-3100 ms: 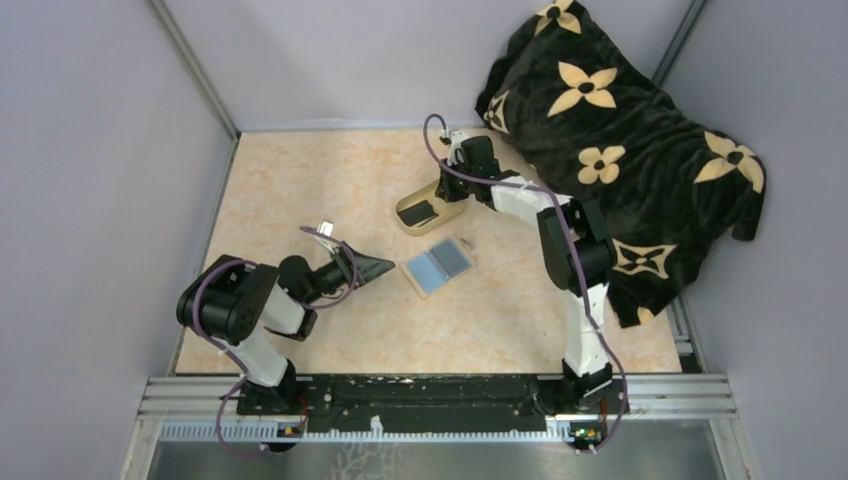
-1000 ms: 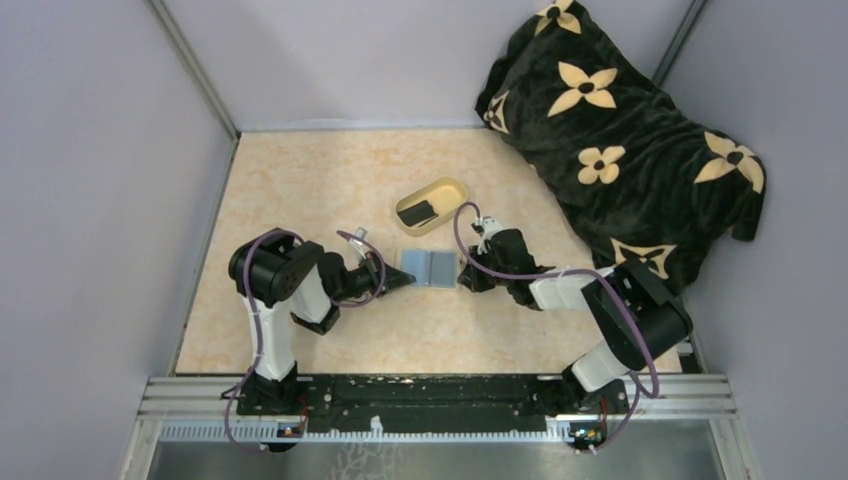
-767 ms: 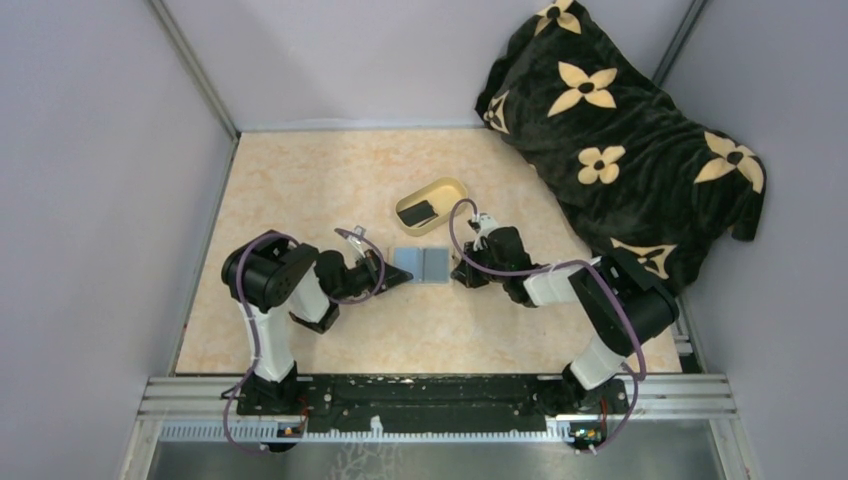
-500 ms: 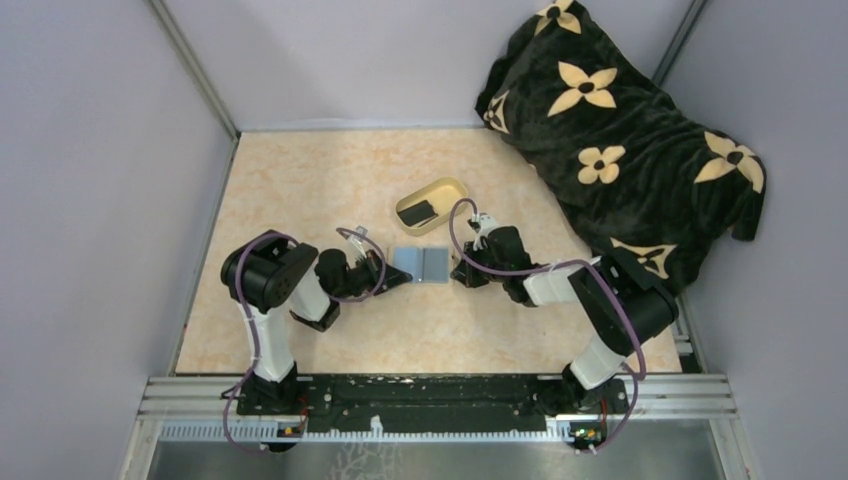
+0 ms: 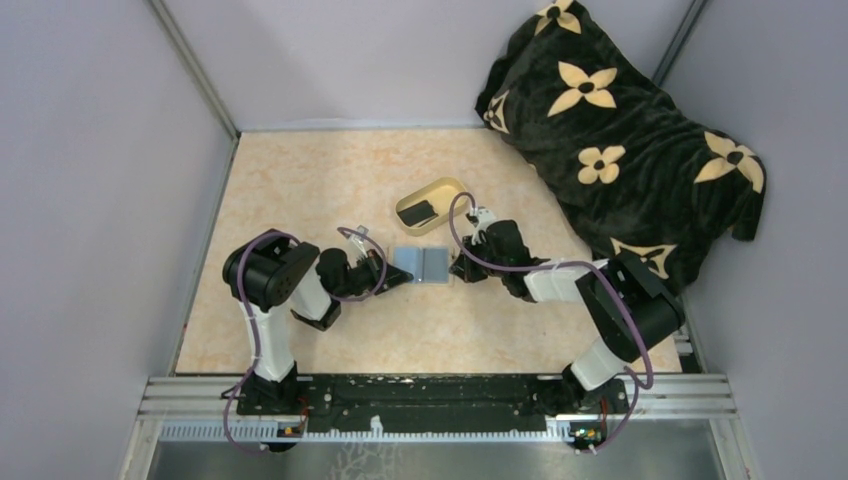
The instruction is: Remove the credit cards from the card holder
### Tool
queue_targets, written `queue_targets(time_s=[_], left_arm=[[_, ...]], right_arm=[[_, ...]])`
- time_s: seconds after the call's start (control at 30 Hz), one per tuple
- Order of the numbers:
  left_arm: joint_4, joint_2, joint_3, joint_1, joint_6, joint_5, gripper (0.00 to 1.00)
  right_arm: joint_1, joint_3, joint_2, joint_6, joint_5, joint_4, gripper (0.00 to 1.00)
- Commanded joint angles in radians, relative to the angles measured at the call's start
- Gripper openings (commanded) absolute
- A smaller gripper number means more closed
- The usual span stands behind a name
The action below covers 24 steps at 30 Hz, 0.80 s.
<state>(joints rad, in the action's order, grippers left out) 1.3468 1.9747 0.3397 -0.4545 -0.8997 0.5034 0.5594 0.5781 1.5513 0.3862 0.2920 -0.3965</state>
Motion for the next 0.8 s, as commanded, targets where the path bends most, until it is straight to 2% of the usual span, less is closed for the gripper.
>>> queue_targets(time_s=[0.0,0.77], left_arm=[[-0.035,0.004,-0.002,-0.002,0.027,-0.012,0.0],[-0.004,0.054,-0.002,-0.002,0.027,0.001,0.0]], right_arm=[[0.008,0.043,0.049,-0.01,0.012,-0.033,0.0],[0.009,0.075,0.188,0.002,0.064,-0.097,0.0]])
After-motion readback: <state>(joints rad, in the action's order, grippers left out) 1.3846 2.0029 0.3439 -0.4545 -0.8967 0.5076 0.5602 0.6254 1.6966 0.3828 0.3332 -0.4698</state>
